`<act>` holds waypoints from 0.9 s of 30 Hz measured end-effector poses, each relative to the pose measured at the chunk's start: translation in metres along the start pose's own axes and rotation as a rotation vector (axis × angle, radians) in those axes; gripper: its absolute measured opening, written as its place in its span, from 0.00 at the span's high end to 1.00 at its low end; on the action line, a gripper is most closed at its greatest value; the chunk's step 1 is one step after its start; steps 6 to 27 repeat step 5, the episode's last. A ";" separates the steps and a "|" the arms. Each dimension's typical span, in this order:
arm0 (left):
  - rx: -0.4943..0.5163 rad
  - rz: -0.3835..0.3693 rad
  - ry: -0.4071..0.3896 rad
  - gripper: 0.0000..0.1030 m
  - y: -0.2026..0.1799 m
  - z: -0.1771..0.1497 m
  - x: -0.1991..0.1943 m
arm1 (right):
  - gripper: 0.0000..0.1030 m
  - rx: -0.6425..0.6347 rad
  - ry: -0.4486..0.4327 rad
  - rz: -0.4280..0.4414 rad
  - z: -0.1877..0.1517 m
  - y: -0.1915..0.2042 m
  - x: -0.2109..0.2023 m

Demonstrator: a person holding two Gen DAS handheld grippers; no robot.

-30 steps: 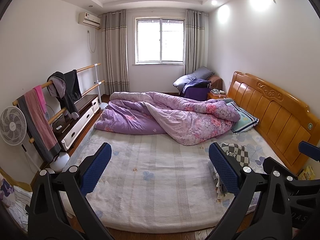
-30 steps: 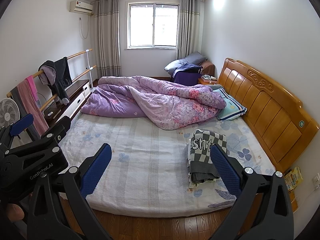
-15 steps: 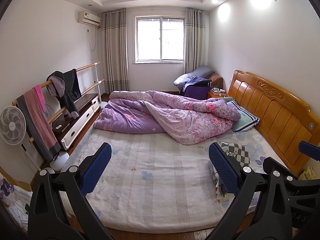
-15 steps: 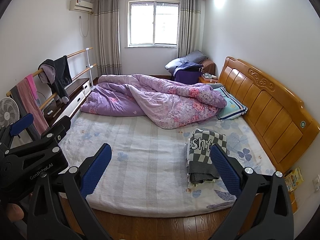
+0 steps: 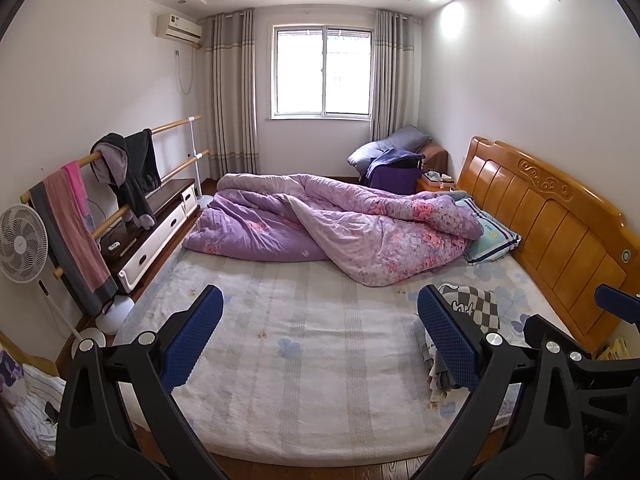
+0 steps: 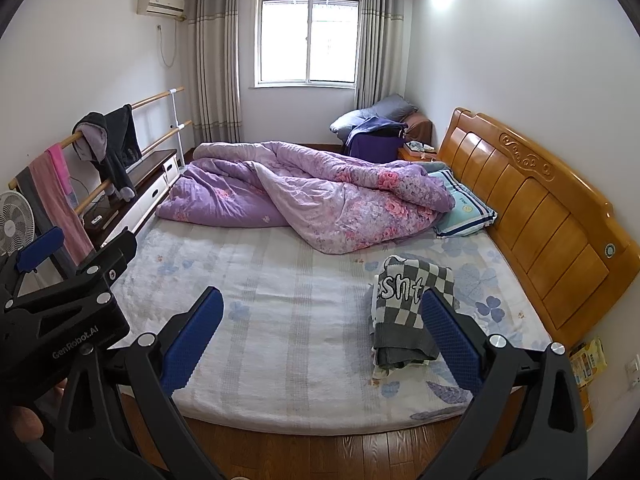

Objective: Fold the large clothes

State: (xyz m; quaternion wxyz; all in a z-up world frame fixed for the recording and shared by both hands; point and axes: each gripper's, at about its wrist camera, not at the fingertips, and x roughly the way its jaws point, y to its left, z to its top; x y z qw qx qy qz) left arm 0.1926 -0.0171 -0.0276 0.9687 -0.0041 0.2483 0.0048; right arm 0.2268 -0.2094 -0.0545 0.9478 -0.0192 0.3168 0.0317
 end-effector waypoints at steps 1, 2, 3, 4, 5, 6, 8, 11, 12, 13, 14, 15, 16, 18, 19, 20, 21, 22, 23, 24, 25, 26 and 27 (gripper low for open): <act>0.000 -0.001 0.005 0.05 0.002 -0.001 0.004 | 0.07 -0.001 0.004 -0.001 0.001 0.000 0.003; -0.002 -0.004 0.007 0.05 0.004 -0.001 0.009 | 0.07 -0.003 0.006 -0.003 0.001 0.003 0.007; -0.004 -0.005 0.012 0.05 0.005 -0.001 0.015 | 0.07 -0.005 0.009 -0.006 0.002 0.006 0.011; -0.006 -0.005 0.018 0.05 0.009 -0.002 0.021 | 0.07 -0.007 0.015 -0.009 0.003 0.007 0.015; -0.007 -0.005 0.023 0.05 0.011 -0.001 0.028 | 0.07 -0.010 0.021 -0.010 0.005 0.011 0.021; -0.007 -0.005 0.023 0.05 0.011 -0.001 0.028 | 0.07 -0.010 0.021 -0.010 0.005 0.011 0.021; -0.007 -0.005 0.023 0.05 0.011 -0.001 0.028 | 0.07 -0.010 0.021 -0.010 0.005 0.011 0.021; -0.007 -0.005 0.023 0.05 0.011 -0.001 0.028 | 0.07 -0.010 0.021 -0.010 0.005 0.011 0.021; -0.007 -0.005 0.023 0.05 0.011 -0.001 0.028 | 0.07 -0.010 0.021 -0.010 0.005 0.011 0.021; -0.007 -0.005 0.023 0.05 0.011 -0.001 0.028 | 0.07 -0.010 0.021 -0.010 0.005 0.011 0.021; -0.007 -0.005 0.023 0.05 0.011 -0.001 0.028 | 0.07 -0.010 0.021 -0.010 0.005 0.011 0.021; -0.007 -0.005 0.023 0.05 0.011 -0.001 0.028 | 0.07 -0.010 0.021 -0.010 0.005 0.011 0.021; -0.007 -0.005 0.023 0.05 0.011 -0.001 0.028 | 0.07 -0.010 0.021 -0.010 0.005 0.011 0.021; -0.007 -0.005 0.023 0.05 0.011 -0.001 0.028 | 0.07 -0.010 0.021 -0.010 0.005 0.011 0.021; -0.007 -0.005 0.023 0.05 0.011 -0.001 0.028 | 0.07 -0.010 0.021 -0.010 0.005 0.011 0.021; -0.007 -0.005 0.023 0.05 0.011 -0.001 0.028 | 0.07 -0.010 0.021 -0.010 0.005 0.011 0.021; -0.007 -0.005 0.023 0.05 0.011 -0.001 0.028 | 0.07 -0.010 0.021 -0.010 0.005 0.011 0.021; -0.007 -0.005 0.023 0.05 0.011 -0.001 0.028 | 0.07 -0.010 0.021 -0.010 0.005 0.011 0.021; -0.007 -0.005 0.023 0.05 0.011 -0.001 0.028 | 0.07 -0.010 0.021 -0.010 0.005 0.011 0.021; -0.007 -0.005 0.023 0.05 0.011 -0.001 0.028 | 0.07 -0.010 0.021 -0.010 0.005 0.011 0.021; -0.007 -0.005 0.023 0.05 0.011 -0.001 0.028 | 0.07 -0.010 0.021 -0.010 0.005 0.011 0.021; -0.007 -0.005 0.023 0.05 0.011 -0.001 0.028 | 0.07 -0.010 0.021 -0.010 0.005 0.011 0.021; -0.007 -0.005 0.023 0.05 0.011 -0.001 0.028 | 0.07 -0.010 0.021 -0.010 0.005 0.011 0.021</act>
